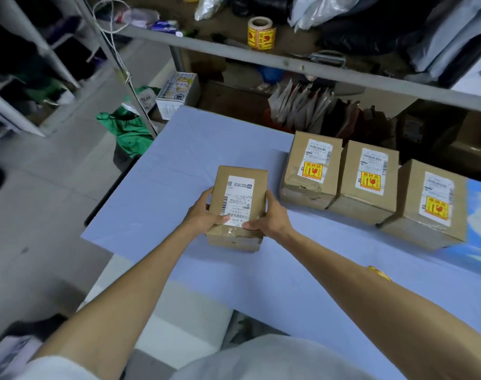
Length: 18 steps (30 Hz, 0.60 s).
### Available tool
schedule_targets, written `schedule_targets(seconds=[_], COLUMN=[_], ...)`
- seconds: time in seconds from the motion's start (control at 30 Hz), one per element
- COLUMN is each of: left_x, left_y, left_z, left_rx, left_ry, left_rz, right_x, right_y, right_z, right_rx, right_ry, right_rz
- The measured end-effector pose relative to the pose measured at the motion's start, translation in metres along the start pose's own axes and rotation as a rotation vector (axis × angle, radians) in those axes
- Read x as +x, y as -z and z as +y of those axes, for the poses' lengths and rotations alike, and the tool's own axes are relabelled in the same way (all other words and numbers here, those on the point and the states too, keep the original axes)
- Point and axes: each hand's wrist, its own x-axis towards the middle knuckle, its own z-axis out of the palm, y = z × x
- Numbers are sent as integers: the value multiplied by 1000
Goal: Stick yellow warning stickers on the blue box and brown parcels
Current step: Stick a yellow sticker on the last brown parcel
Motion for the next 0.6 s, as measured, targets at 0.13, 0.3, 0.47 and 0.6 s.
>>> schedule_targets(seconds=[0.13, 0.3, 0.47, 0.6], left_x=[-28, -41, -39, -43], left_y=[-26, -66, -115, -159], left_z=[-11, -10, 12, 30], left_rx=[-13, 8, 73, 115], left_ry=[-6, -27, -92, -133], left_rz=[-14, -86, -183, -263], right_x=[-26, -55, -78, -99], right_y=[12, 39, 78, 114], right_z=[24, 56, 91, 117], right_rx=[7, 11, 58, 103], right_ry=[-2, -39, -123, -184], right_rz=[19, 55, 160, 250])
